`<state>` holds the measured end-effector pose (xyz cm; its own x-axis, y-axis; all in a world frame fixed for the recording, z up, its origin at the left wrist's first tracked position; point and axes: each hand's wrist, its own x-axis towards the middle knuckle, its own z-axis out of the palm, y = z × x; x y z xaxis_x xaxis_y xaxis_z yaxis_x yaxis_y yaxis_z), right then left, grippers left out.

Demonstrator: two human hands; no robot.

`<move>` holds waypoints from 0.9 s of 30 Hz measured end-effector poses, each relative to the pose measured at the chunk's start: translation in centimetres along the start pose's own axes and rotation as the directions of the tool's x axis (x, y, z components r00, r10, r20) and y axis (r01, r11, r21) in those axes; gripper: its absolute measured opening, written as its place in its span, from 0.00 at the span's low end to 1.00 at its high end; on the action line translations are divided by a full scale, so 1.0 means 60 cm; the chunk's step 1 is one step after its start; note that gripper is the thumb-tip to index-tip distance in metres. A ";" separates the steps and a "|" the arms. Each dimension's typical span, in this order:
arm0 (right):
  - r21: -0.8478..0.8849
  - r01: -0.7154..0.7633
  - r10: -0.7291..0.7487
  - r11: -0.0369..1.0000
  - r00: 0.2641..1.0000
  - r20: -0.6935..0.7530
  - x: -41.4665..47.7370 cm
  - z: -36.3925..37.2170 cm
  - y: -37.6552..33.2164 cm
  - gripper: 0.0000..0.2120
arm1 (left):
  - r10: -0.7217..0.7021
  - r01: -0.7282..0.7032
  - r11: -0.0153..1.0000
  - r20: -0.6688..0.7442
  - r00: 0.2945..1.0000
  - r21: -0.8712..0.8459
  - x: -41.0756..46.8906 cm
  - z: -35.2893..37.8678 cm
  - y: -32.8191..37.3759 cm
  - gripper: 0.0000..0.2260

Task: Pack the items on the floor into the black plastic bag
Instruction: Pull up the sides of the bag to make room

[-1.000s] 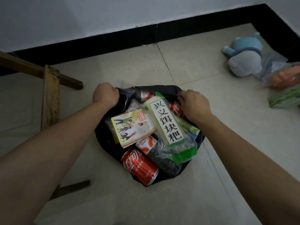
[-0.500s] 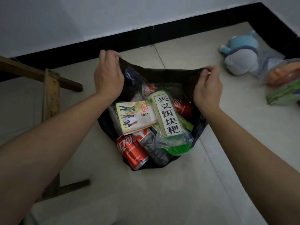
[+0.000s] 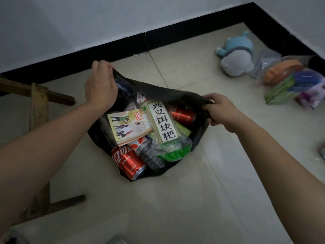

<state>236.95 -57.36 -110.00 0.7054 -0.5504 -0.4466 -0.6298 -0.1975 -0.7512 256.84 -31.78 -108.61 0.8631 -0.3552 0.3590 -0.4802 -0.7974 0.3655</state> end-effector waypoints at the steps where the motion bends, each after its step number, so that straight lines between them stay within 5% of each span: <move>1: 0.085 0.060 -0.056 0.995 0.998 -0.041 -0.010 -0.004 -0.010 0.15 | 0.002 -0.002 1.000 0.023 1.000 0.018 -0.001 -0.003 -0.001 0.11; 5: 0.207 0.140 -0.100 0.968 0.977 -0.190 -0.062 0.032 0.010 0.18 | 0.004 -0.007 0.999 0.060 0.998 0.043 -0.025 -0.012 -0.015 0.12; 7: 0.220 0.088 -0.031 0.971 0.968 -0.250 -0.089 0.069 0.044 0.32 | 0.016 -0.018 1.000 0.075 0.997 0.022 -0.048 -0.017 -0.017 0.13; 10: 0.241 -0.008 0.072 0.971 0.964 -0.257 -0.146 0.137 0.086 0.51 | -0.082 0.080 0.996 0.073 0.994 0.041 -0.088 -0.022 -0.020 0.29; 12: 0.326 -0.124 0.196 0.937 0.960 -0.198 -0.178 0.187 0.110 0.53 | -0.293 0.293 0.956 0.062 0.954 0.020 -0.119 -0.016 -0.031 0.42; 14: 0.438 -0.285 0.341 0.853 0.938 -0.054 -0.195 0.226 0.123 0.48 | -0.556 0.563 0.824 0.097 0.825 -0.063 -0.151 -0.007 -0.043 0.52; 17: 0.533 -0.443 0.387 0.720 0.895 0.221 -0.204 0.258 0.130 0.33 | -0.820 0.856 0.505 0.251 0.515 -0.109 -0.185 -0.006 -0.049 0.56; 19: 0.565 -0.383 0.348 0.730 0.921 0.175 -0.205 0.268 0.139 0.23 | -0.846 0.939 0.270 0.413 0.338 -0.215 -0.193 -0.002 -0.065 0.53; 21: 0.593 -0.296 0.325 0.749 0.944 0.061 -0.208 0.270 0.142 0.16 | -0.766 0.946 0.148 0.571 0.295 -0.290 -0.194 -0.001 -0.082 0.39; 24: 0.536 -0.220 0.280 0.815 0.960 -0.032 -0.214 0.269 0.140 0.14 | -0.710 0.927 0.244 0.599 0.370 -0.283 -0.198 -0.001 -0.095 0.10; 27: 0.496 -0.150 0.233 0.856 0.966 -0.109 -0.223 0.267 0.139 0.15 | -0.697 0.917 0.319 0.596 0.399 -0.240 -0.209 0.004 -0.085 0.06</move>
<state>227.50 -38.66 -118.07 0.4997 -0.6665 -0.5533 -0.4834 0.3155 -0.8166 248.51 -23.36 -115.16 0.7721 0.1237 -0.6233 0.6005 -0.4630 0.6520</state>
